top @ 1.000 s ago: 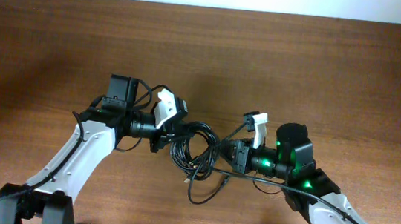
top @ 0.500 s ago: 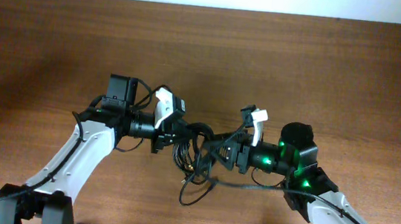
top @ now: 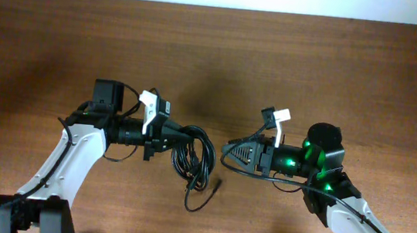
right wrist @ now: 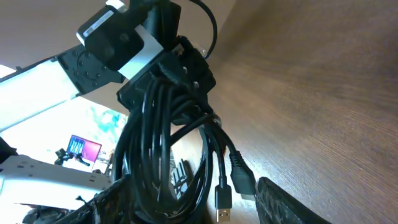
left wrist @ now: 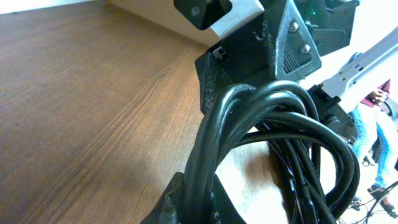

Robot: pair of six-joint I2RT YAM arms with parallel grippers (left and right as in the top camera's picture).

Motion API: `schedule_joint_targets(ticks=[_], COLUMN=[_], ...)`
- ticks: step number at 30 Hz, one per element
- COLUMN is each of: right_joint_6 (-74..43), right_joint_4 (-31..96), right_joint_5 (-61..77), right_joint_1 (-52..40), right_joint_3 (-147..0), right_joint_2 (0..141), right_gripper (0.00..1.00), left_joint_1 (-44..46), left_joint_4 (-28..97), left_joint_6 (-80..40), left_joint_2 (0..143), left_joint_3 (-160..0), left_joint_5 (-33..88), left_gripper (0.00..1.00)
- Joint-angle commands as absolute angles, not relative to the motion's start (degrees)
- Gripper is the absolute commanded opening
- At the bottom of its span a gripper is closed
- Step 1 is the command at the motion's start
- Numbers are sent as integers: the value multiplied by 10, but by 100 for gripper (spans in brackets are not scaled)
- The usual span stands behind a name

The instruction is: Untangle cables

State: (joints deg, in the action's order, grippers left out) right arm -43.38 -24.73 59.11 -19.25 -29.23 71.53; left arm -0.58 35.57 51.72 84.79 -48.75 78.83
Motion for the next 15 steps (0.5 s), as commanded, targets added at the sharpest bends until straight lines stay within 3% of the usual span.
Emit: schedule_joint_targets(ticks=[1,15], right_joint_6=[-435,-436], right_joint_4=[-248,-270], right_joint_5=[604,492], right_joint_1=[-191,-291], right_joint_3=[-296,-296], right_joint_2=[714,714], right_gripper=[61,61], left_joint_1=[-9,14], left_joint_4=[359,348], left_joint_6=[537,537], left_joint_2=[839,839], left_joint_3=[-495,-496], left_joint_5=[836,827], left_gripper=[0,0])
